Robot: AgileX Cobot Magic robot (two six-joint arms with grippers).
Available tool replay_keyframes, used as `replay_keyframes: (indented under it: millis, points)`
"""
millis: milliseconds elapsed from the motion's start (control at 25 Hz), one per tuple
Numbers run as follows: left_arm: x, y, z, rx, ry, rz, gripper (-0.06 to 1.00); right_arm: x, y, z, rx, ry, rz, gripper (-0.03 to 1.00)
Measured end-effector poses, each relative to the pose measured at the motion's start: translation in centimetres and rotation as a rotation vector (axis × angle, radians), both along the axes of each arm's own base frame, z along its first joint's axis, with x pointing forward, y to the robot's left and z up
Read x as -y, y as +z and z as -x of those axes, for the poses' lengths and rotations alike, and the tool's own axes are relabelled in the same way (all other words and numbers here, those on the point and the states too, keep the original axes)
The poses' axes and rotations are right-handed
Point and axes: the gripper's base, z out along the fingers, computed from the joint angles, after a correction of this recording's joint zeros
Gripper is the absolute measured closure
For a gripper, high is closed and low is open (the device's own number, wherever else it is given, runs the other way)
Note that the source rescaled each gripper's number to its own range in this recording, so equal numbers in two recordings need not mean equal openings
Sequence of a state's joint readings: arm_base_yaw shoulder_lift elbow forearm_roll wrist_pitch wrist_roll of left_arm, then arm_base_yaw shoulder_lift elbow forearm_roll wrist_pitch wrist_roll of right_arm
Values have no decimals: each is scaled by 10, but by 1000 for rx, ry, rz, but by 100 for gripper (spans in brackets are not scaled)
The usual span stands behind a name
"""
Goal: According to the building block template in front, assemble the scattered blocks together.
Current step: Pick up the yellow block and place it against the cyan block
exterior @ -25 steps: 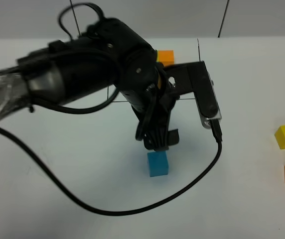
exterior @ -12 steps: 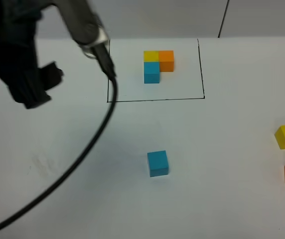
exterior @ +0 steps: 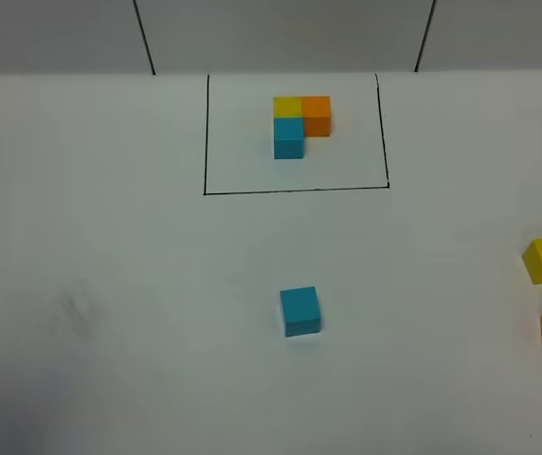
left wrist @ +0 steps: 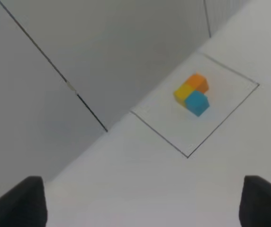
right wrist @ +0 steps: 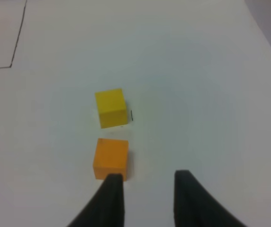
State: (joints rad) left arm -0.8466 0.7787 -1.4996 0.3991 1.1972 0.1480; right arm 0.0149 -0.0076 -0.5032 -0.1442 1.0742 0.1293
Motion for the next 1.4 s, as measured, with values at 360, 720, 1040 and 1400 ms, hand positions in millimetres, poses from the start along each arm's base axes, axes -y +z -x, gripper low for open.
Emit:
replay_keyframes:
  millis: [360,720,1040,1400]
  points:
    - [-45,-56,57,-1,8,51,28,0,0,0,0,0,0,96]
    - [-30,-106,105,-6,135,83,29,0,0,0,0,0,0,96]
    - [-19,-155,136,40,426,284,29,0,0,0,0,0,0,96]
    - [-21,-208,92,-133,632,404,29,0,0,0,0,0,0,96]
